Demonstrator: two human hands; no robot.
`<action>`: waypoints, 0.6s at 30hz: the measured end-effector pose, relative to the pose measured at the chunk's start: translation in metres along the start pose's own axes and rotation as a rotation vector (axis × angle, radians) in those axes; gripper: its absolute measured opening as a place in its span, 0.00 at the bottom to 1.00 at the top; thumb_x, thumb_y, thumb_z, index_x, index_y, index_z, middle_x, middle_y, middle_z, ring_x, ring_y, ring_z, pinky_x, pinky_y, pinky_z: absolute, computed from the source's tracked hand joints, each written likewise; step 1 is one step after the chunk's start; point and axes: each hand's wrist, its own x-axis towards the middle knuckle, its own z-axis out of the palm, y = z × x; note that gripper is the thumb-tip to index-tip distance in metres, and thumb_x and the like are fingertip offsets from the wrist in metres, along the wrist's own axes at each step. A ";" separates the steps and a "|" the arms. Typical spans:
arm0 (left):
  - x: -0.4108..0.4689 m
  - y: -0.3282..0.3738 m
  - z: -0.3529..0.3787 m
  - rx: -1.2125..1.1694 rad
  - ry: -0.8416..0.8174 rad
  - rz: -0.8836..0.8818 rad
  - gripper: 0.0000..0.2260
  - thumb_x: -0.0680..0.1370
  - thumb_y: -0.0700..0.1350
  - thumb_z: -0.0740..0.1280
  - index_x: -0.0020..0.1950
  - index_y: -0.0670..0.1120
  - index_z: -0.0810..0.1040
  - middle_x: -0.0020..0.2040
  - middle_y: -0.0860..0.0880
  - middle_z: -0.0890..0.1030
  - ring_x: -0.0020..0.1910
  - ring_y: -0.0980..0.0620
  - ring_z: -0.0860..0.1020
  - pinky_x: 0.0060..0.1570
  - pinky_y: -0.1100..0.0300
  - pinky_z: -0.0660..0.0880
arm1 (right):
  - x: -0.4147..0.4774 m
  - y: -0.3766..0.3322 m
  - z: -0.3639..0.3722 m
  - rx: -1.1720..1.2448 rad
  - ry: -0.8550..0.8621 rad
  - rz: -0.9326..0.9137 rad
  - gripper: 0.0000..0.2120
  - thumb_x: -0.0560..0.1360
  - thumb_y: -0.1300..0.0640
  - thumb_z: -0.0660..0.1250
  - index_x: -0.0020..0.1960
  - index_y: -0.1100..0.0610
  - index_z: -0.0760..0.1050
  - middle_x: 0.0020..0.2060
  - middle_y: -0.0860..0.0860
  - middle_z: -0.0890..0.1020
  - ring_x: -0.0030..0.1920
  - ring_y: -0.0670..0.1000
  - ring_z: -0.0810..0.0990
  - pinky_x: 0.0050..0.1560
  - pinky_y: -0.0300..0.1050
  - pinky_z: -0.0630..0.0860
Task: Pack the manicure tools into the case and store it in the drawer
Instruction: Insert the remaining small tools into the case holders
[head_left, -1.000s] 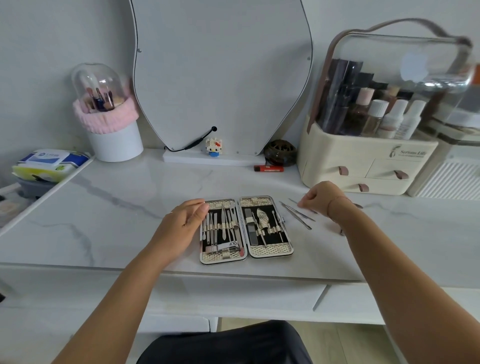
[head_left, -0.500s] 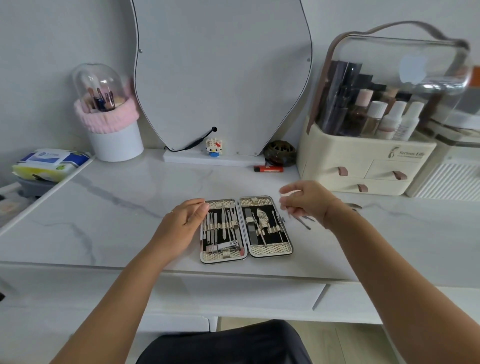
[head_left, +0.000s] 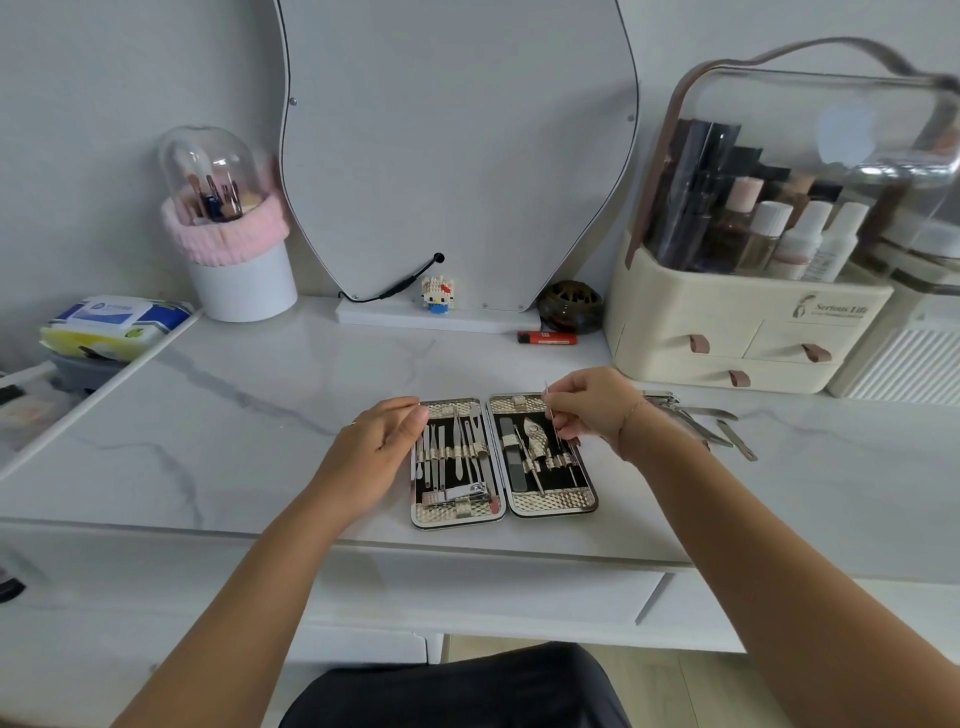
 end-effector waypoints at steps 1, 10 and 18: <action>0.000 0.000 0.000 0.001 0.000 0.003 0.27 0.75 0.63 0.51 0.63 0.49 0.76 0.67 0.56 0.72 0.65 0.54 0.70 0.63 0.59 0.64 | 0.000 0.001 0.000 0.004 0.006 0.002 0.05 0.74 0.66 0.66 0.48 0.67 0.77 0.33 0.57 0.78 0.28 0.47 0.76 0.28 0.35 0.78; 0.000 -0.002 0.000 -0.003 -0.003 -0.004 0.27 0.75 0.63 0.51 0.61 0.49 0.76 0.67 0.56 0.72 0.66 0.55 0.69 0.65 0.57 0.64 | -0.001 -0.001 -0.001 0.066 -0.028 0.024 0.05 0.73 0.71 0.65 0.48 0.66 0.75 0.33 0.60 0.78 0.22 0.44 0.77 0.28 0.37 0.79; 0.000 -0.001 -0.001 -0.005 -0.005 -0.004 0.28 0.74 0.65 0.51 0.64 0.50 0.75 0.67 0.56 0.72 0.66 0.55 0.69 0.67 0.55 0.64 | 0.004 0.002 0.000 -0.057 0.014 -0.026 0.04 0.74 0.65 0.65 0.41 0.63 0.76 0.30 0.57 0.79 0.21 0.44 0.72 0.22 0.35 0.70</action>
